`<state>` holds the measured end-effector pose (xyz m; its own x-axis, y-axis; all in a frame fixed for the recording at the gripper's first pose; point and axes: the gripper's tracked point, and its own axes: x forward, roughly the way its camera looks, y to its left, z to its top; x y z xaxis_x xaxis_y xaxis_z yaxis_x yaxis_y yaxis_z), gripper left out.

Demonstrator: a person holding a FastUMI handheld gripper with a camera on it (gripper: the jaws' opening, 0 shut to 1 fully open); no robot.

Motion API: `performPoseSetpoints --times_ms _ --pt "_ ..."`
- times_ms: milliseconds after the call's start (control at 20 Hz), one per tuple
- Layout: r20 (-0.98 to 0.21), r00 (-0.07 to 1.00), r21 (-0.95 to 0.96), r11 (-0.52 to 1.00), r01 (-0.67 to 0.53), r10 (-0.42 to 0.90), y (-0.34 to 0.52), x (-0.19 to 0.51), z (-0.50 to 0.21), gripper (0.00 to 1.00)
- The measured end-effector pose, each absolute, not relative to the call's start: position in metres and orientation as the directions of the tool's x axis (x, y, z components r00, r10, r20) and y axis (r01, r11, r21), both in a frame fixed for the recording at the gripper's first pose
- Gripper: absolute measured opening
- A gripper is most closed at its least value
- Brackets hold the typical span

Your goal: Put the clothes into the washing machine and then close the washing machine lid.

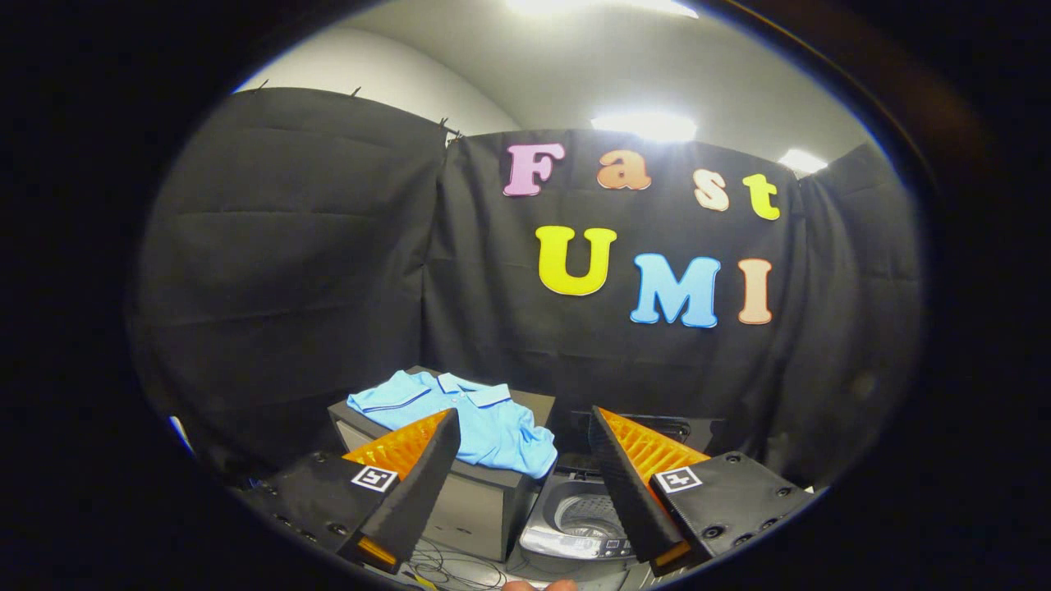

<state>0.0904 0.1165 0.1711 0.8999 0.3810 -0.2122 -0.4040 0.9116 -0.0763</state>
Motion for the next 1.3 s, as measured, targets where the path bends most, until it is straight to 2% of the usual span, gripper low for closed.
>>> performPoseSetpoints --times_ms 550,1300 --pt "-0.37 0.774 -0.054 0.821 -0.569 0.513 0.228 0.143 0.152 0.98" --pt "-0.586 0.681 -0.016 0.835 -0.551 0.438 0.309 0.221 0.076 0.98"
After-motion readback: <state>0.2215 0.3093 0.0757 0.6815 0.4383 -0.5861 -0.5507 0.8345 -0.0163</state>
